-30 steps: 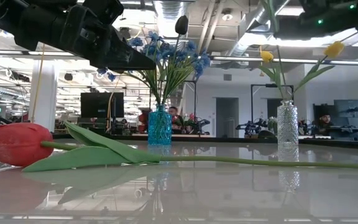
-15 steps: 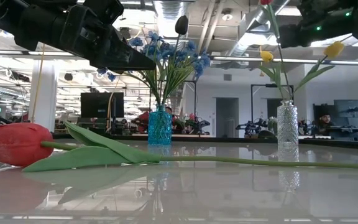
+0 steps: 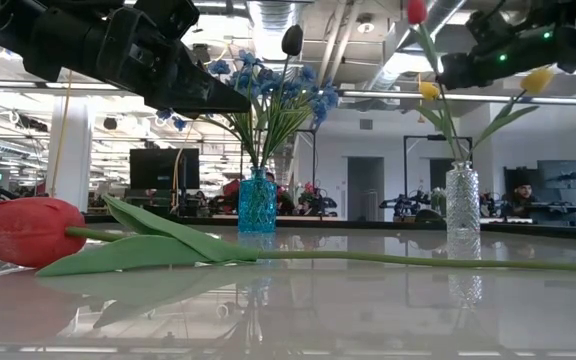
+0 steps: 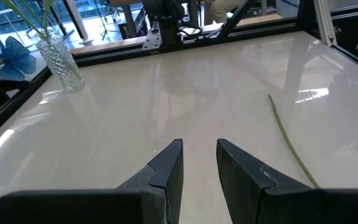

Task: Sort flowers into vase by color
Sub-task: Put the right red flower into the transparent vase

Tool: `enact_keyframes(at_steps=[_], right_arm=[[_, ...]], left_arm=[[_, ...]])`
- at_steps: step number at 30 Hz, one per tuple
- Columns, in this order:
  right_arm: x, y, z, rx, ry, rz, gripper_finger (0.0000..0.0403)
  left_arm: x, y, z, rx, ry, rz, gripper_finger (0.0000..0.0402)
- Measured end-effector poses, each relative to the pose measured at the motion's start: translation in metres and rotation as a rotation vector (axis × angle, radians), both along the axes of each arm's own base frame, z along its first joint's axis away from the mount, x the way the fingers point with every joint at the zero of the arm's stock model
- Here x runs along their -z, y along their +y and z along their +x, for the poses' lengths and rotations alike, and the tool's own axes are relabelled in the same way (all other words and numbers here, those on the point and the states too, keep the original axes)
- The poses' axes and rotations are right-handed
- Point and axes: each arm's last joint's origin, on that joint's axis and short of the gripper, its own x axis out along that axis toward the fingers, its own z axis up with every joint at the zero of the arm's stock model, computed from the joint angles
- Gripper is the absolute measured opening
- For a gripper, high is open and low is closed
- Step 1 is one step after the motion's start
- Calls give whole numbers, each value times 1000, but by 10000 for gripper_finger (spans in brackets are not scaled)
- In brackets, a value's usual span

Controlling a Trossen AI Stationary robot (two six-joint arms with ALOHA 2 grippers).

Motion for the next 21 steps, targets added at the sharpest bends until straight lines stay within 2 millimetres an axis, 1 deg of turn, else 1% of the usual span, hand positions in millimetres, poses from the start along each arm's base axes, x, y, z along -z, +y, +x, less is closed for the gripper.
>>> enact_keyframes(at_steps=[10, 16, 21], right_arm=[[5, -2, 4, -1, 31, 21, 17], [12, -3, 4, -5, 54, 84, 52], [16, -2, 4, -3, 91, 116, 62]], left_arm=[[2, 0, -1, 0, 21, 4, 86], [2, 0, -1, 0, 21, 4, 86], [2, 0, -1, 0, 21, 4, 86]])
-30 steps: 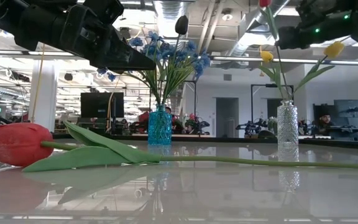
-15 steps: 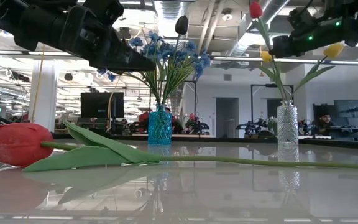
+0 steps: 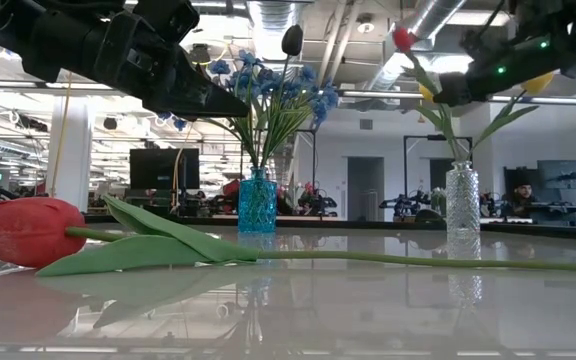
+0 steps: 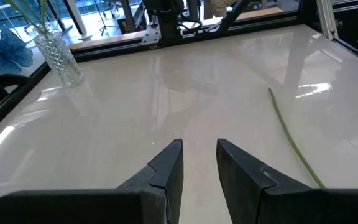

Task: Sort flowers into vase by color
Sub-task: Put the right red flower into the transparent vase

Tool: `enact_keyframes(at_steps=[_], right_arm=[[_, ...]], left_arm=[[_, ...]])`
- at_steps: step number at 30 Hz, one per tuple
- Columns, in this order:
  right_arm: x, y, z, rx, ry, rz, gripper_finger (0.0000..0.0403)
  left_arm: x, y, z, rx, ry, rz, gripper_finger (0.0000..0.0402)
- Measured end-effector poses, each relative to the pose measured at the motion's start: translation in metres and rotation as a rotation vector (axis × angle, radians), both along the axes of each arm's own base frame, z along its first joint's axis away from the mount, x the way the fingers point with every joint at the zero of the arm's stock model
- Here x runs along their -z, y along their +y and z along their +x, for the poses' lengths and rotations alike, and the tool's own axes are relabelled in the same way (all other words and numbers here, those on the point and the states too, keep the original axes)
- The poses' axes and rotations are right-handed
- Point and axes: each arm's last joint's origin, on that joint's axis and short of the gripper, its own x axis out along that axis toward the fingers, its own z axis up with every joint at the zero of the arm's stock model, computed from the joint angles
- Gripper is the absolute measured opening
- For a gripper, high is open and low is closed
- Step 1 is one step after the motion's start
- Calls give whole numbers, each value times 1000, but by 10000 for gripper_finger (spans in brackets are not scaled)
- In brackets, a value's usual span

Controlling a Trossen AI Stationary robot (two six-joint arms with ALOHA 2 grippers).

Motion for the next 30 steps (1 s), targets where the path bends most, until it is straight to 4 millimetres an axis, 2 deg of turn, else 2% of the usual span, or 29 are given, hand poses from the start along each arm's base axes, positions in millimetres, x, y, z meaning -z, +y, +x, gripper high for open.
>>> enact_keyframes(at_steps=[8, 14, 26, 30], right_arm=[[7, 0, -1, 38, 65, 44, 65], [5, -1, -4, 104, 103, 73, 66], [-11, 5, -12, 141, 187, 321, 66], [-11, 9, -14, 83, 204, 403, 66]], left_arm=[[0, 0, 0, -2, -1, -6, 86], [0, 0, 0, -1, -1, -5, 87], [0, 0, 0, -1, -1, -4, 87], [0, 0, 0, -1, -1, -4, 87]])
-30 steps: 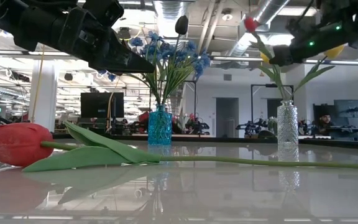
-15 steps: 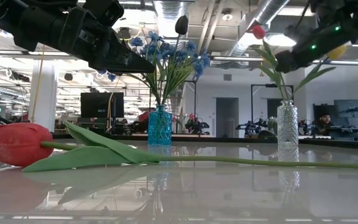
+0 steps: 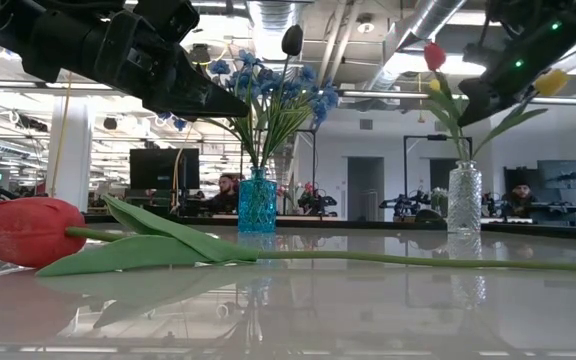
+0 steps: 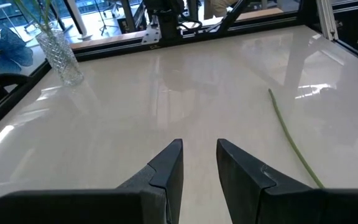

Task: Sort flowers into vase by color
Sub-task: Put the right red flower into the transparent vase, then put the red flower into the transparent vase

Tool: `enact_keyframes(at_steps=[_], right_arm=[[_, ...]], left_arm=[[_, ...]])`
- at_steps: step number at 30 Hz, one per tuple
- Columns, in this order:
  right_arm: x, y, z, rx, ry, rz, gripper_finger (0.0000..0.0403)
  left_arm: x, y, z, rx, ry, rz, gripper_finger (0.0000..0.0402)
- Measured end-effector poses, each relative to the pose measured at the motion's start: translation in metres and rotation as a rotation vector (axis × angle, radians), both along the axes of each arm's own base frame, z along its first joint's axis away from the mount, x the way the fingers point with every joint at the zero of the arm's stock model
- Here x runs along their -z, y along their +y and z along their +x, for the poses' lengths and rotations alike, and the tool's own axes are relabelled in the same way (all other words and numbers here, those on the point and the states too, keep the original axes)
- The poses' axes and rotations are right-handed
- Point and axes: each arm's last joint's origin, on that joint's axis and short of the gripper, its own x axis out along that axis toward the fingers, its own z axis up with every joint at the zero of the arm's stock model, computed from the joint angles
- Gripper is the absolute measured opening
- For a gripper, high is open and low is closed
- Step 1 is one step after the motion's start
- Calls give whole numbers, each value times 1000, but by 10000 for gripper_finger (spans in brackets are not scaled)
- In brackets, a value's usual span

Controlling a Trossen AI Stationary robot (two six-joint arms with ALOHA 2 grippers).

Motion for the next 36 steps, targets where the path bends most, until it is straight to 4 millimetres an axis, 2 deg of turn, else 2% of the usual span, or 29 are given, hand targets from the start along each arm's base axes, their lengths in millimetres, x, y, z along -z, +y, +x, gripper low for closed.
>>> enact_keyframes(at_steps=[12, 25, 31, 36], right_arm=[[-6, -3, 7, -26, 117, 142, 66], [-38, -10, 19, -55, 307, 271, 66], [-55, -8, 24, -155, 280, 342, 66], [-71, 5, 32, -316, 189, 407, 66]], left_arm=[[0, 0, 0, 2, -1, -3, 87], [0, 0, 0, 2, 4, -3, 87], [1, 0, 0, 3, 6, -2, 87], [1, 0, 0, 2, 6, -3, 87]])
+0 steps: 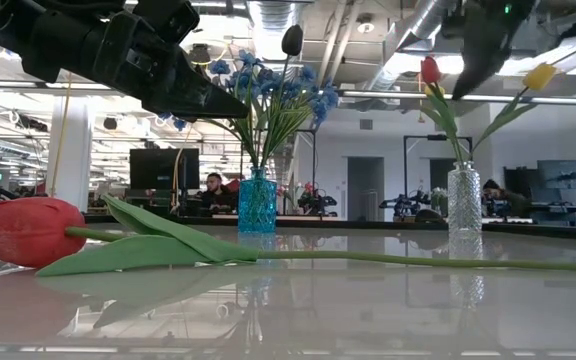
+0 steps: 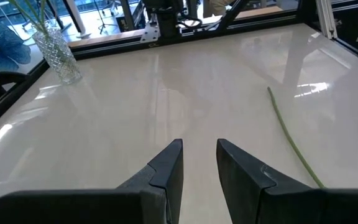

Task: Sort flowers into vase by color
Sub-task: Put the red flower into the transparent vase

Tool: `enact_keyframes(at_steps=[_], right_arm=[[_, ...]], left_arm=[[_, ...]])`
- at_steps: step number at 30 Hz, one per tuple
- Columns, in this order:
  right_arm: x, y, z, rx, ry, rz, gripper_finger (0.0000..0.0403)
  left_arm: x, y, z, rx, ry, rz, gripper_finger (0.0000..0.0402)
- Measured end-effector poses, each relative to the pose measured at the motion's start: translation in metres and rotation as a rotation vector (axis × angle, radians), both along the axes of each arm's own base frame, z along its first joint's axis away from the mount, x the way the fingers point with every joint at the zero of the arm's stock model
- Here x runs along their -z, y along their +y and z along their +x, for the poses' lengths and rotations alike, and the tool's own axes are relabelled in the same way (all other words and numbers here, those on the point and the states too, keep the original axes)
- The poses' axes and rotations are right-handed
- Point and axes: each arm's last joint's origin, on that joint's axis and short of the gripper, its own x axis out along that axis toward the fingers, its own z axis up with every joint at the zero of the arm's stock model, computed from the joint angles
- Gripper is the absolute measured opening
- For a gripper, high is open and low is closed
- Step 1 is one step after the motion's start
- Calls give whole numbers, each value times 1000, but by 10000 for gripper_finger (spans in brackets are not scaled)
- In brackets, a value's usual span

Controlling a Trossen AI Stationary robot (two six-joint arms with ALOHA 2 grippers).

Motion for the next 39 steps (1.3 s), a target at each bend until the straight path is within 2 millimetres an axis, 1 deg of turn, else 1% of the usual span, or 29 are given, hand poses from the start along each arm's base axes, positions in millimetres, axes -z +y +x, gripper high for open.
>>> enact_keyframes(at_steps=[5, 9, 12, 14, 17, 21, 24, 27, 29, 32, 35, 39], right_arm=[[-11, 27, 13, -171, -122, 138, 66], [-9, 56, 28, -292, -138, 204, 66], [-5, 80, 49, -409, -140, 206, 66], [1, 99, 68, -498, -160, 186, 66], [16, 129, 99, -663, -166, 145, 66], [42, 166, 135, -840, -160, 77, 65], [64, 188, 159, -890, -186, 74, 65], [86, 206, 179, -921, -222, 73, 65], [101, 213, 191, -918, -234, 83, 65], [122, 218, 204, -892, -240, 120, 66], [139, 221, 213, -898, -188, 137, 69], [156, 228, 226, -917, -142, 167, 93]], left_arm=[[0, 0, 0, 0, 0, 0, 87], [0, 0, 0, 0, 0, 0, 87], [0, 0, 0, 0, 0, 0, 87], [0, 0, 0, 0, 0, 0, 87], [0, 0, 0, 0, 0, 0, 87], [0, -1, 0, 11, 1, -22, 87], [0, -1, 0, 28, 2, -33, 87], [0, -1, 0, 36, 2, -37, 87], [0, -1, 0, 37, 2, -37, 87], [0, -1, 0, 34, 2, -45, 87], [0, -1, 0, 32, 2, -52, 87], [0, -1, 0, 32, 2, -52, 87]])
